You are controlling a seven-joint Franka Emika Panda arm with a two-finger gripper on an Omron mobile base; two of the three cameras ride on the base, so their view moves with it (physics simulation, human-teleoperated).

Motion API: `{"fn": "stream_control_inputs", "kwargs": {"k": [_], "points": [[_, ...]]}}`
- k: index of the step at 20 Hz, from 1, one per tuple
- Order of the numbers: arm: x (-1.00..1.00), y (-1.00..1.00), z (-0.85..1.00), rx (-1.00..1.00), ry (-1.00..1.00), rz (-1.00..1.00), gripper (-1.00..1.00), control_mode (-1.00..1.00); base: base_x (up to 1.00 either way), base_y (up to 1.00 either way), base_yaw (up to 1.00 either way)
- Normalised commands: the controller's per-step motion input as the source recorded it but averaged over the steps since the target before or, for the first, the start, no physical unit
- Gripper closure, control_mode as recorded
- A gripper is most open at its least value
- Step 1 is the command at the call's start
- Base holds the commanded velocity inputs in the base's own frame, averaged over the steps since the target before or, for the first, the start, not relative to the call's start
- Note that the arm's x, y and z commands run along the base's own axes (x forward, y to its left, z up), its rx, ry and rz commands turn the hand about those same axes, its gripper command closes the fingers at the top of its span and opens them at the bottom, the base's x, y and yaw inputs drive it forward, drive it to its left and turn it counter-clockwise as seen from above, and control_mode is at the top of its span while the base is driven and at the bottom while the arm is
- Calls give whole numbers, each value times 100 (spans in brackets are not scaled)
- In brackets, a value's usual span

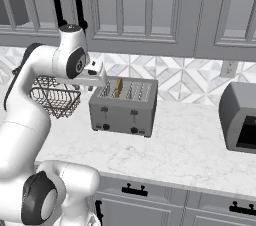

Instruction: Start the toaster. Once the lever pops up, take the bread to the plate on the dining counter.

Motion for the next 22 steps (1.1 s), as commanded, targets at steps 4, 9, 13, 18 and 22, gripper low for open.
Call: {"fn": "stream_control_inputs", "kwargs": {"k": [4, 9, 13, 18, 22], "points": [[-14, -6, -3, 0, 0, 0, -100, -100, 0, 0, 0], [-38, -27, -28, 0, 0, 0, -100, -100, 0, 0, 0], [-22, -16, -38, 0, 0, 0, -100, -100, 0, 0, 0], [-2, -14, -33, 0, 4, 0, -100, -100, 0, 0, 0], [13, -4, -18, 0, 7, 0, -100, -100, 0, 0, 0]]}}
